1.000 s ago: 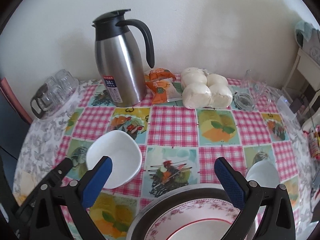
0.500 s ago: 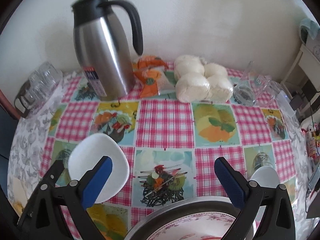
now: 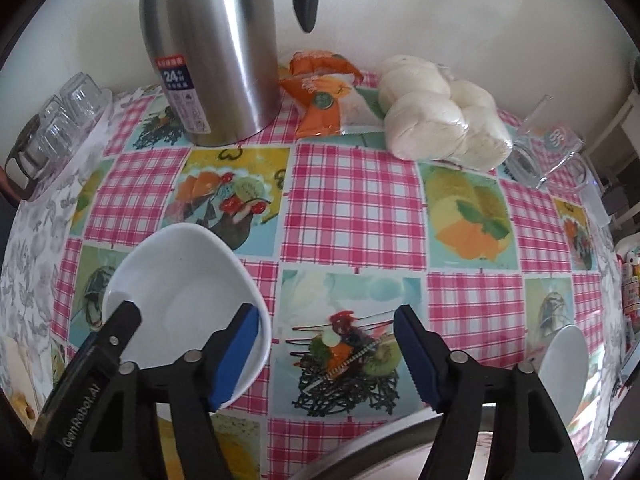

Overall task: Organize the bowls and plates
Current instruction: 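Close both grippers on the rim of the white square bowl, then lift the white square bowl with both grippers and carry it over the tray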

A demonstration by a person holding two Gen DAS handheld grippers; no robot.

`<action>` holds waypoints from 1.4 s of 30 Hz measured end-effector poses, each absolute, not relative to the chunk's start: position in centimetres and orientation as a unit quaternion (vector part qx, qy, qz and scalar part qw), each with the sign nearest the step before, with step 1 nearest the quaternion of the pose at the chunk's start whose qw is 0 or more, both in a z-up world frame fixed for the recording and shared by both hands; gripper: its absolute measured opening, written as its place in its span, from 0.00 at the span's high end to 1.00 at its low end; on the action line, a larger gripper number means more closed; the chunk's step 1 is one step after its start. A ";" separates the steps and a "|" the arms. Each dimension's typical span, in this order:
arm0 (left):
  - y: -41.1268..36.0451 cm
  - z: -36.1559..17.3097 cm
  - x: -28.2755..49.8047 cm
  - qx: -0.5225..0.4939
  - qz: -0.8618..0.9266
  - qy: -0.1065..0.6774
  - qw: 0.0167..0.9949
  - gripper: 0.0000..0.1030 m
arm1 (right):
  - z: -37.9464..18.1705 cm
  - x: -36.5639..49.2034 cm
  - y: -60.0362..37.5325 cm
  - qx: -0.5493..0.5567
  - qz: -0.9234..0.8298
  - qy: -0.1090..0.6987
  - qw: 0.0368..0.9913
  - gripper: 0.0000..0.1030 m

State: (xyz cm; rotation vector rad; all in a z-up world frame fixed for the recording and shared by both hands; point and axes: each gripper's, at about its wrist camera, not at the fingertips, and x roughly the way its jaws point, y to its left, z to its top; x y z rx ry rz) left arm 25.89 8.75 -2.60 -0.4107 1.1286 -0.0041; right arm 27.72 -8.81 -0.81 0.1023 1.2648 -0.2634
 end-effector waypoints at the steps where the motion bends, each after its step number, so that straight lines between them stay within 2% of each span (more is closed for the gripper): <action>1: 8.6 -2.7 25.9 -0.192 -0.003 0.532 0.824 0.47 | -1.0 27.8 -8.7 0.048 -0.122 0.591 0.796 0.33; 6: 8.5 -3.6 26.2 -0.203 -0.008 0.542 0.815 0.52 | -1.9 28.4 -7.7 0.044 -0.110 0.607 0.786 0.49; 21: 7.8 -4.5 26.6 -0.197 -0.016 0.547 0.814 0.56 | -4.0 29.2 -7.0 0.056 -0.104 0.626 0.771 0.52; 28: 8.3 -4.3 26.4 -0.232 -0.045 0.534 0.812 0.83 | -4.5 29.1 -7.0 0.075 -0.095 0.632 0.766 0.52; 30: 8.5 -4.3 26.4 -0.236 -0.045 0.533 0.811 0.83 | -4.5 29.0 -6.9 0.081 -0.089 0.632 0.766 0.53; 42: 10.1 -4.6 26.2 -0.273 -0.067 0.537 0.795 0.85 | -4.5 28.1 -5.3 0.082 -0.064 0.630 0.770 0.76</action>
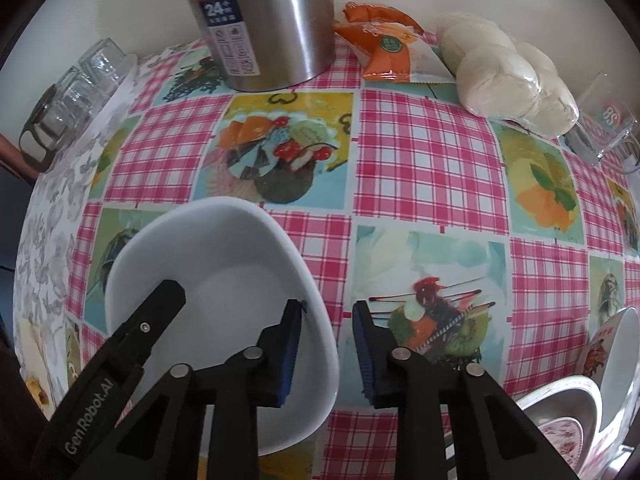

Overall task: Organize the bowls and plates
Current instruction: 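Lift the white square bowl with both grippers and carry it over the tray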

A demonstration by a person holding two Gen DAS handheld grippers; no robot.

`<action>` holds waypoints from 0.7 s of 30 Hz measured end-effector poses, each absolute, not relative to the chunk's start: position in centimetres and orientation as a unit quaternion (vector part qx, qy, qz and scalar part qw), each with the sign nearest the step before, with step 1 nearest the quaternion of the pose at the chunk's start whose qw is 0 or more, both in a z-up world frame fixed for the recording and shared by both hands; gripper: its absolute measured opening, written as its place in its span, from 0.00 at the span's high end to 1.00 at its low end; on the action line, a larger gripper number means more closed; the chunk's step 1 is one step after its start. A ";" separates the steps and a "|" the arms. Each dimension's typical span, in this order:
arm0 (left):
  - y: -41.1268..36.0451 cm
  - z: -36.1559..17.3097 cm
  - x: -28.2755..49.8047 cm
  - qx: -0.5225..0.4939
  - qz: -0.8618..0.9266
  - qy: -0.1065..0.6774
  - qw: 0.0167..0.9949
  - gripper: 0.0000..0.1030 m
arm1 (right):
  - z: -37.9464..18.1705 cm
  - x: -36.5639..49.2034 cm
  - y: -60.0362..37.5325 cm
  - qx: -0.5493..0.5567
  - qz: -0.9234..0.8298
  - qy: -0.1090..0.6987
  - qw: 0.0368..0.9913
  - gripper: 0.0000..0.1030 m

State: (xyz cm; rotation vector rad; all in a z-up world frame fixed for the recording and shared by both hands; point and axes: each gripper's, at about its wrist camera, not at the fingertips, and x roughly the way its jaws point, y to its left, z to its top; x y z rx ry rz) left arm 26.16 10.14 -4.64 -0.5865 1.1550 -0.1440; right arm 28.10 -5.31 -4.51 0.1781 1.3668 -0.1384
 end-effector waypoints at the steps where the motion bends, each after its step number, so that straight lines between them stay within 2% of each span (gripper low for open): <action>1: 10.2 -4.6 26.1 -0.271 -0.067 0.539 0.795 0.85 | -4.5 28.1 -5.2 0.083 -0.063 0.630 0.770 0.78; 4: 10.3 -4.6 26.1 -0.273 -0.067 0.541 0.793 0.85 | -4.4 27.8 -4.8 0.084 -0.056 0.630 0.770 0.84; 11: 10.5 -3.8 25.6 -0.278 -0.074 0.540 0.791 0.85 | -3.2 27.0 -5.1 0.095 -0.048 0.621 0.777 0.86; 21: 8.8 1.8 23.4 -0.269 -0.095 0.507 0.814 0.85 | 2.0 24.2 -7.4 0.130 -0.043 0.584 0.800 0.86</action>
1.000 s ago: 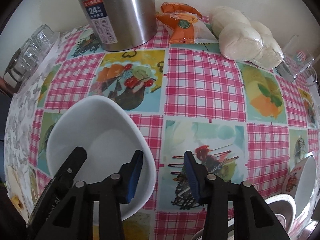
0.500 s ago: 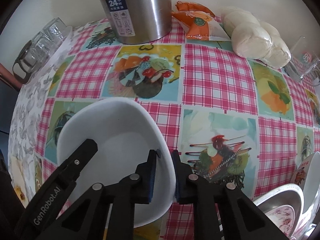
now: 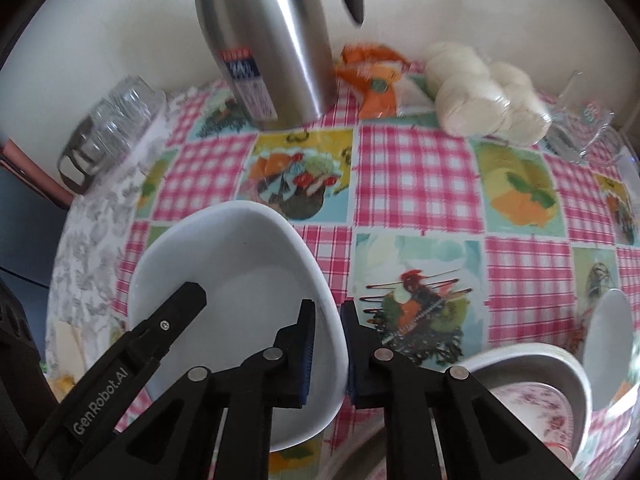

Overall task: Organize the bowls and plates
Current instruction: 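Lift the white square bowl with both grippers and carry it over the tray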

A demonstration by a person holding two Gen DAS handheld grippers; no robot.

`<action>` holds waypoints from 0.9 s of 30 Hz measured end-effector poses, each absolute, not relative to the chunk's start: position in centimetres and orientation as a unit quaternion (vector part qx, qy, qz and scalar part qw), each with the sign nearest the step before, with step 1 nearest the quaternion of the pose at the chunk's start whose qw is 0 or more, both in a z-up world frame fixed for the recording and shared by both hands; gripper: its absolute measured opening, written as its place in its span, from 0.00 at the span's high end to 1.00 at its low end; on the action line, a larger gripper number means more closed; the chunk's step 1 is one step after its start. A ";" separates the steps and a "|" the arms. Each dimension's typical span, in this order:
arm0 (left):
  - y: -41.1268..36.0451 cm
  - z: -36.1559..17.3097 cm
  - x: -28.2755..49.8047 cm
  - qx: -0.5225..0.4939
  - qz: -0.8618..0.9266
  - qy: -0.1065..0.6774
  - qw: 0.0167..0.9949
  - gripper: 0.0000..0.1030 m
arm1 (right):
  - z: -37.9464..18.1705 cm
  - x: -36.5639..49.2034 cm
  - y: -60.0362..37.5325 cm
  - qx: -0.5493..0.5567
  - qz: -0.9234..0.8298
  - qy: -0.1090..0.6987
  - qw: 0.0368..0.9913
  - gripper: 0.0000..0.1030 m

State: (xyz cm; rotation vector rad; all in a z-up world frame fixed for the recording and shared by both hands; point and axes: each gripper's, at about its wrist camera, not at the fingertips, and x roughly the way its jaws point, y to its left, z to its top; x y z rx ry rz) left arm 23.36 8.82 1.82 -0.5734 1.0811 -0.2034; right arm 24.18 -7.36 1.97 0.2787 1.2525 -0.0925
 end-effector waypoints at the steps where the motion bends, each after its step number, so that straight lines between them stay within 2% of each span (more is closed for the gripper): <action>1: 8.6 2.3 23.1 -0.269 -0.096 0.503 0.815 0.85 | 2.7 23.9 -7.6 0.133 -0.044 0.579 0.803 0.86; 13: 4.5 9.0 18.0 -0.254 -0.123 0.458 0.843 0.85 | 10.5 18.4 -11.3 0.140 -0.039 0.519 0.842 0.86; 27: -1.1 11.9 13.8 -0.188 -0.157 0.445 0.861 0.85 | 12.6 11.3 -16.4 0.194 -0.049 0.462 0.864 0.84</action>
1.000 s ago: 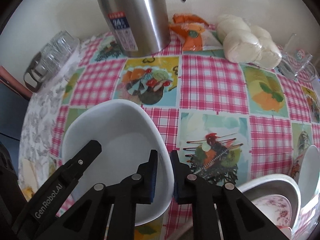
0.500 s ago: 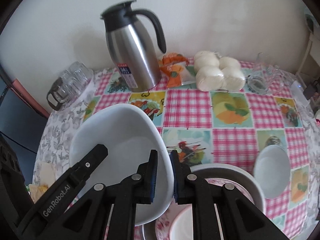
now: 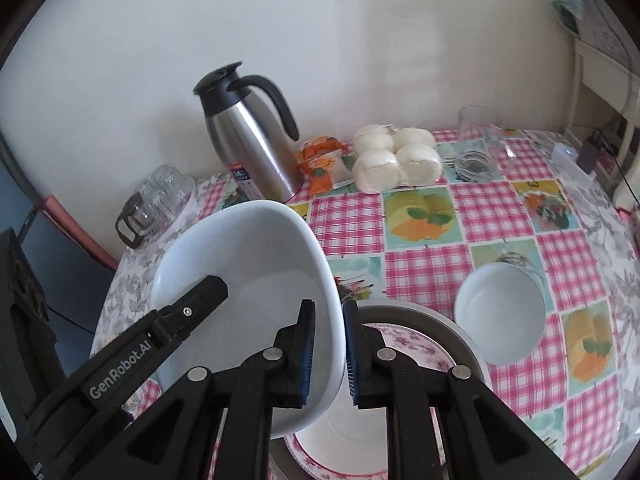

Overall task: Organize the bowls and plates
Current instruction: 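Lift the white square bowl with both grippers and carry it over the tray, then lower the white square bowl into the red-rimmed bowl with both grippers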

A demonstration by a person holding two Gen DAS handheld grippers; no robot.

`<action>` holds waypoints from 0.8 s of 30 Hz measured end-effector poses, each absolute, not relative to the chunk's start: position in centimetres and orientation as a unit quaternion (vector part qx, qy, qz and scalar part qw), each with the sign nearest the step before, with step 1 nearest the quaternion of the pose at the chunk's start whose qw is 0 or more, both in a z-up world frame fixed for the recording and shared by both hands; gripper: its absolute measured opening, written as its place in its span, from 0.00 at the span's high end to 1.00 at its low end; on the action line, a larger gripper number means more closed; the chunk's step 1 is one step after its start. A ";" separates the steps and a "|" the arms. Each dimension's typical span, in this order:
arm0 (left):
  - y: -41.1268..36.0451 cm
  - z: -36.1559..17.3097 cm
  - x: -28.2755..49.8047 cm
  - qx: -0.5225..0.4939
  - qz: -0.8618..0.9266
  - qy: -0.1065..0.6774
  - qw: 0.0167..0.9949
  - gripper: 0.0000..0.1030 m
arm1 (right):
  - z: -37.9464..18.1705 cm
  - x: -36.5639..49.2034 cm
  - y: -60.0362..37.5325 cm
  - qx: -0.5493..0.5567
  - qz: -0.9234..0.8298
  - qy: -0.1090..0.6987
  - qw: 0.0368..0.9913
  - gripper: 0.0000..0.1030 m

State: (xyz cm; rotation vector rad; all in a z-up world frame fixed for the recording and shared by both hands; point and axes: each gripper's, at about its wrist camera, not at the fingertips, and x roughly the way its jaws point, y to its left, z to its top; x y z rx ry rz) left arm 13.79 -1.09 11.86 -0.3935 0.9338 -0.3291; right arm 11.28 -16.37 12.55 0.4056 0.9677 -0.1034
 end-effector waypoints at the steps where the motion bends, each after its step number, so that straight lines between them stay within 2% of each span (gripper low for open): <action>1: -1.4 12.0 13.5 -0.181 -0.158 0.444 0.863 0.85 | 12.5 10.9 -16.7 0.199 -0.051 0.460 0.864 0.84; 24: -3.7 12.4 10.9 -0.133 -0.166 0.450 0.867 0.84 | 11.1 7.3 -19.0 0.251 -0.024 0.461 0.851 0.83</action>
